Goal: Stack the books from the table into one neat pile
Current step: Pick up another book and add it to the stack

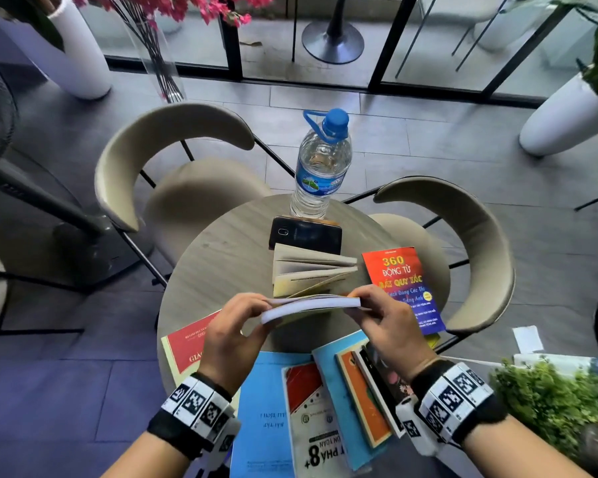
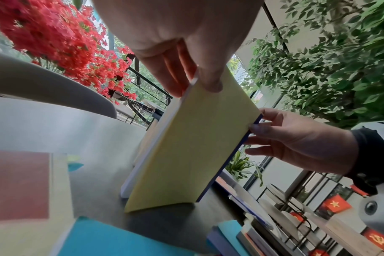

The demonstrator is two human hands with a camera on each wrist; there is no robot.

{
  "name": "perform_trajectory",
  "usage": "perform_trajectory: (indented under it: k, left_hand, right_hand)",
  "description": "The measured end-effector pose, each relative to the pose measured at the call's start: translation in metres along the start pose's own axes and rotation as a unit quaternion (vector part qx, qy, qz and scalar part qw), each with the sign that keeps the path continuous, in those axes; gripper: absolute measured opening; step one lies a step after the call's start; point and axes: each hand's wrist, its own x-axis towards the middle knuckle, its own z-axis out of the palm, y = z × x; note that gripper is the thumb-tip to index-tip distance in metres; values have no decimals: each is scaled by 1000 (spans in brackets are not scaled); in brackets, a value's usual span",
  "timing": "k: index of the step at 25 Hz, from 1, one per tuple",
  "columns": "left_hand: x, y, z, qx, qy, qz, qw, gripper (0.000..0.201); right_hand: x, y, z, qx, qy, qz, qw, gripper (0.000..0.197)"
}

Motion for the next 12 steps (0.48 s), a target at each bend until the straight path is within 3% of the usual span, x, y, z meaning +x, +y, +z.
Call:
perform_trajectory:
  k: [7,12]
  left_hand:
    - [31,-17,1,5,32,-12,999,16]
    - [47,-21,1,15,2,4,1000,19]
  right_hand:
    - [21,-3,11,44,46,10,998,17]
    - [25,1,13,41,83,40,995,22]
